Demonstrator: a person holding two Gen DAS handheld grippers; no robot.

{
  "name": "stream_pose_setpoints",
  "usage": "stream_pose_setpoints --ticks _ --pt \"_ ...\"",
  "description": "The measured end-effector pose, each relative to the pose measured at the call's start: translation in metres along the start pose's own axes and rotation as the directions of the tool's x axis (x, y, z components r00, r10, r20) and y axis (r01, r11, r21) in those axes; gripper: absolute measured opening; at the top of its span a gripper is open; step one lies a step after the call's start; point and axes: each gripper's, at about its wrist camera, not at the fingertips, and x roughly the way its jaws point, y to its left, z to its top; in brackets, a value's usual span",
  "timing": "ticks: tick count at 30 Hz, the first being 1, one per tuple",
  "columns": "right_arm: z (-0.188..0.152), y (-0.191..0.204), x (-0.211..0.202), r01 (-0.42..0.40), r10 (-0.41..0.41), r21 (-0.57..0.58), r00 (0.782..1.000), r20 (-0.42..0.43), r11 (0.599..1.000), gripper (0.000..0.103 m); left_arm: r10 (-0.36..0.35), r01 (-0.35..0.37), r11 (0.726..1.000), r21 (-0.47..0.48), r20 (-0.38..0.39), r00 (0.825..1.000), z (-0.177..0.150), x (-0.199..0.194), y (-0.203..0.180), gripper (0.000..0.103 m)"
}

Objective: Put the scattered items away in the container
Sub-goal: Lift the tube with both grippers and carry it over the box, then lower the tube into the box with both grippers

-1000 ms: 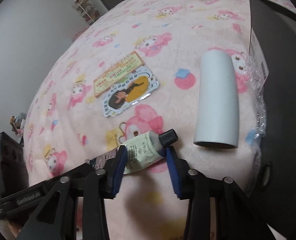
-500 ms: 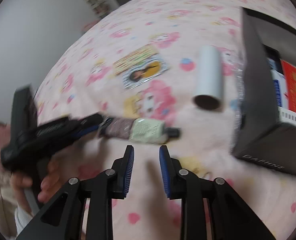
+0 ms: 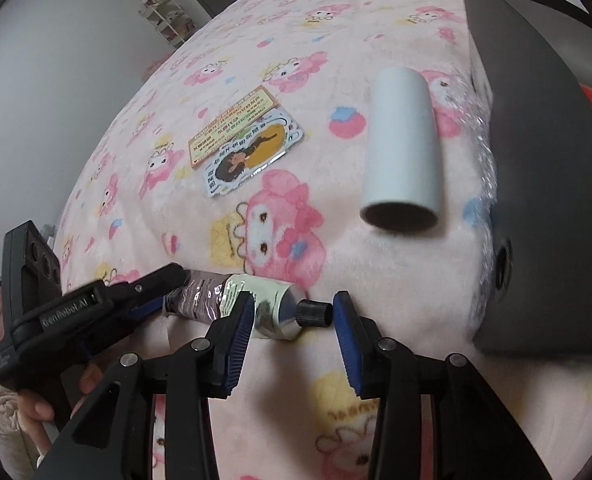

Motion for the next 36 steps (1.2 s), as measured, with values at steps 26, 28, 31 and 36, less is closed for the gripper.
stream_pose_setpoints --ticks 26,28,31,36 --pt "-0.012 -0.055 -0.215 -0.025 -0.003 0.077 0.94 0.342 0.997 0.037 -0.177 0.174 0.934 0.312 -0.02 0.984 -0.065 -0.05 -0.19 0.037" --pt "-0.008 -0.066 -0.228 -0.012 -0.018 0.078 0.931 0.364 0.997 0.037 -0.182 0.18 0.924 0.337 -0.027 0.983 -0.067 -0.041 -0.21 0.037" --pt "-0.005 -0.086 -0.24 0.015 -0.047 0.087 0.92 0.389 0.996 0.037 -0.183 0.185 0.91 0.371 -0.042 0.982 -0.068 -0.025 -0.238 0.037" --pt "0.005 -0.133 -0.235 0.035 -0.081 0.129 0.922 0.38 0.991 0.037 -0.16 0.178 0.892 0.415 -0.078 0.984 -0.068 0.013 -0.27 0.037"
